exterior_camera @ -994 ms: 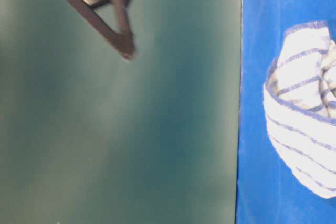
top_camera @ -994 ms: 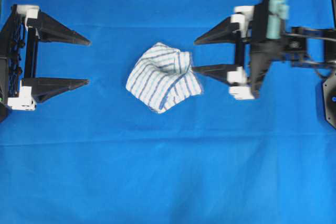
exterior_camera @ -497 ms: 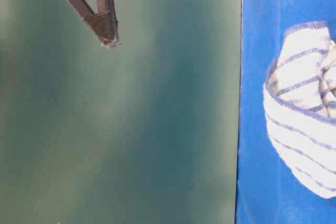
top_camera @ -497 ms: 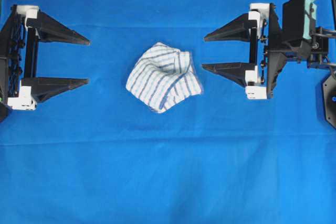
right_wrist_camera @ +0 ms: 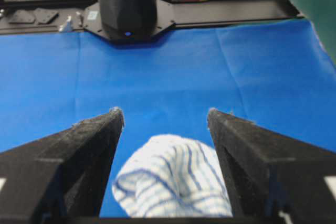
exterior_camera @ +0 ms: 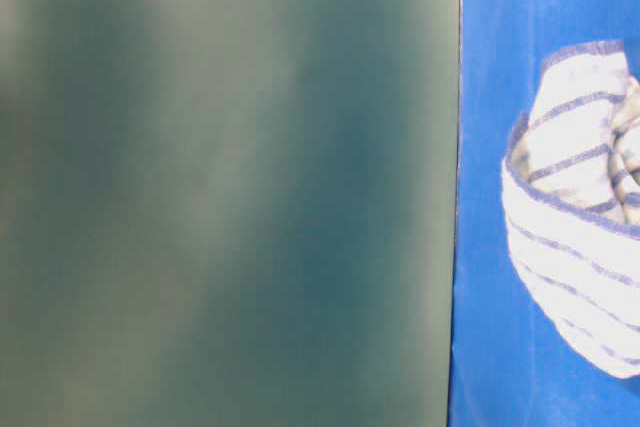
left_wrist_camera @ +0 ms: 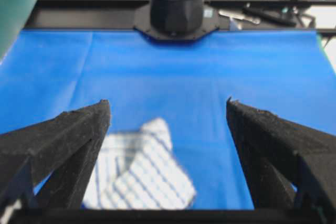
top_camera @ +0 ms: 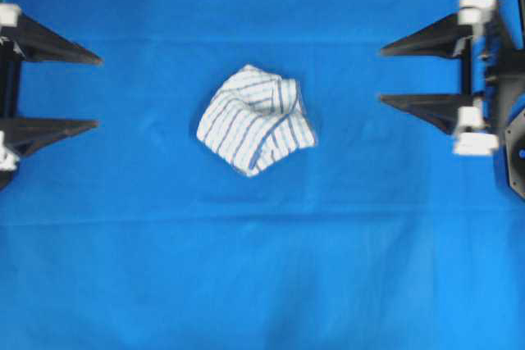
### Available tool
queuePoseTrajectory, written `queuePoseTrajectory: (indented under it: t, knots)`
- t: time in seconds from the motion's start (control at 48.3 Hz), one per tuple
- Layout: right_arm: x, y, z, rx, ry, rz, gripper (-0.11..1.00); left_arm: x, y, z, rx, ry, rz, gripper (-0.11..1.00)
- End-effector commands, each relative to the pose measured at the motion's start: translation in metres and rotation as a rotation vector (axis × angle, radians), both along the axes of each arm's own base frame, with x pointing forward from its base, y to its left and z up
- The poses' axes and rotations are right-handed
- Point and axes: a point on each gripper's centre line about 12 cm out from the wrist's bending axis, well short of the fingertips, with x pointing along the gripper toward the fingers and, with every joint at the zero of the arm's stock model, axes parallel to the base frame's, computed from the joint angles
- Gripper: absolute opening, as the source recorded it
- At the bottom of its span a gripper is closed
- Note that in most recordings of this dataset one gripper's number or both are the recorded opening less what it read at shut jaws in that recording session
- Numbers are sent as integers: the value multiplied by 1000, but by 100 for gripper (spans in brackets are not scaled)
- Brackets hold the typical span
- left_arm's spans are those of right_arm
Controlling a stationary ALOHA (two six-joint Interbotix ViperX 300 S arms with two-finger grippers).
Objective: Hand over the towel.
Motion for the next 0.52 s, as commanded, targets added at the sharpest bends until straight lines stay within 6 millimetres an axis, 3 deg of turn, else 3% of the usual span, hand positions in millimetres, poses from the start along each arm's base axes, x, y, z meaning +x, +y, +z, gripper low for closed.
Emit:
queuePoseTrajectory:
  t: [0.0,0.124,0.249,0.497]
  knots:
    - [-16,3,2,-12,-25,5,70,-13,2,1,1,-34,12,90]
    - [-41,5,-11,-16,-49,5,70,-31,4,-18,2,-41,28,90]
    - [-65,7,-36,-16,-60,3,70,-46,5,-43,8,-32,41,90]
    - [-92,10,-84,6,-64,3,69,-65,4,-92,8,-6,41,90]
